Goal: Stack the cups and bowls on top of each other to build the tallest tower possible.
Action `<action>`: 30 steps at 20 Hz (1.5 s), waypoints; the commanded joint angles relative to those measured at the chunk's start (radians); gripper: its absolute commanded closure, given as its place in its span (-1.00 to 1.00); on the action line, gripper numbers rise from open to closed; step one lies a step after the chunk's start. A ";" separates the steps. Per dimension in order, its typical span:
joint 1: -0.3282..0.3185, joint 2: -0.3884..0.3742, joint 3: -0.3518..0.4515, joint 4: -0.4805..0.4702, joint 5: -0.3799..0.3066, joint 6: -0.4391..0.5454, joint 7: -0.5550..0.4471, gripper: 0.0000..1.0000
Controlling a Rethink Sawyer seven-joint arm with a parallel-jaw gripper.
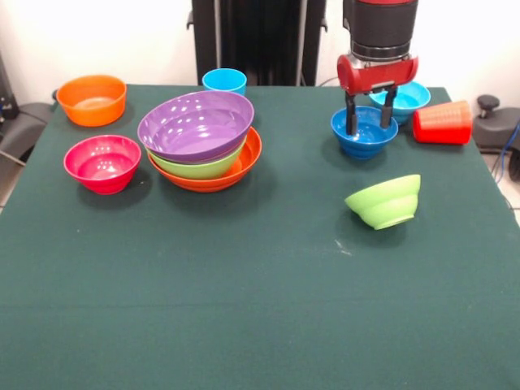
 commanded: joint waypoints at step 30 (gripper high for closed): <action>0.045 0.048 -0.072 -0.070 -0.024 0.090 0.034 -1.00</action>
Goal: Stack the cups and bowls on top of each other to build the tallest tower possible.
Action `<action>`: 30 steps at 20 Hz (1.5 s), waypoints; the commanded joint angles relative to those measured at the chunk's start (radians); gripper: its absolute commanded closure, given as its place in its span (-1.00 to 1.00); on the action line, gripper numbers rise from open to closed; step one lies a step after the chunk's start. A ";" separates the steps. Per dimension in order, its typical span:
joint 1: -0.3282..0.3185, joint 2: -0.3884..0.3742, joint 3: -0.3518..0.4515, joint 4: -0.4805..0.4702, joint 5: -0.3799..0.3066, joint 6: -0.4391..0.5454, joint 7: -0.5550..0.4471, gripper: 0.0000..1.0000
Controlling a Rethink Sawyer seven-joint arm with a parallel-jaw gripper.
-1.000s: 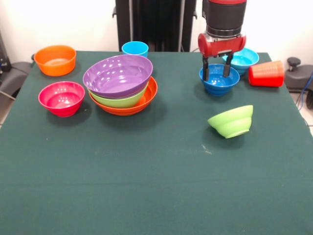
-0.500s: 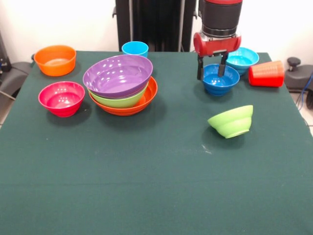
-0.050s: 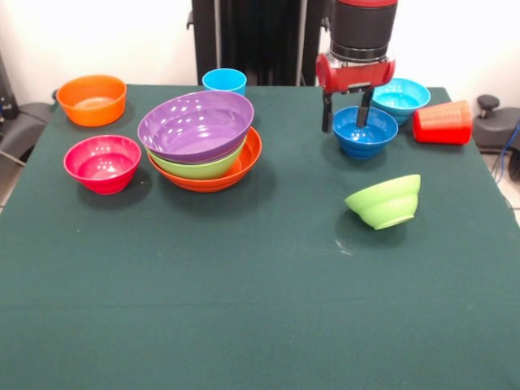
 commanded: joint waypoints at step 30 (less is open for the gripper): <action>0.099 0.183 -0.087 -0.135 -0.024 0.021 0.070 -1.00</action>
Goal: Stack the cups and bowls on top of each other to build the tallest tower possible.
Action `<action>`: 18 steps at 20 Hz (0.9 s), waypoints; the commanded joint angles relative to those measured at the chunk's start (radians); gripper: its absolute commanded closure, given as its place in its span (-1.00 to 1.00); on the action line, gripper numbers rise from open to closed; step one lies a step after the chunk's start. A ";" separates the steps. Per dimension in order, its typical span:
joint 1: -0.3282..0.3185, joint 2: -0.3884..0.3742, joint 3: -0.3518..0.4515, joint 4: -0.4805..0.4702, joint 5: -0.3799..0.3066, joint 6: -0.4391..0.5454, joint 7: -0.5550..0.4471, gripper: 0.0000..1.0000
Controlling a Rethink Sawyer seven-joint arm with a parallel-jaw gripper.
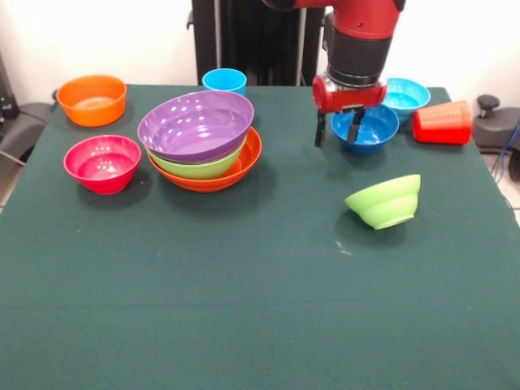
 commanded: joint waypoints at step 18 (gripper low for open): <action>0.006 0.044 0.002 -0.077 0.005 0.044 0.062 -1.00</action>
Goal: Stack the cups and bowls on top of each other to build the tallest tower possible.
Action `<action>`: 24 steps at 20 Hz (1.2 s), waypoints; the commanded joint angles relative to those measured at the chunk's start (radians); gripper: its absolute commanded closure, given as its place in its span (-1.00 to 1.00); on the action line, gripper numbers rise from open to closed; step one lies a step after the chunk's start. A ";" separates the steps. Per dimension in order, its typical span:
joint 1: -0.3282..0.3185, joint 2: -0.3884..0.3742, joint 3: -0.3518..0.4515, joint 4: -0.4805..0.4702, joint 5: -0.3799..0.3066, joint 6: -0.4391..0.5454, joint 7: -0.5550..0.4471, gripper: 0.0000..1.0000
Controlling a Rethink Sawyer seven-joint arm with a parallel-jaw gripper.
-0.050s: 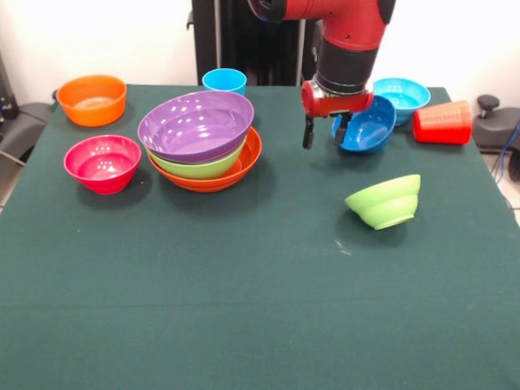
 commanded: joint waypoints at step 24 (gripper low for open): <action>-0.034 -0.105 0.092 -0.009 0.039 0.125 0.022 -1.00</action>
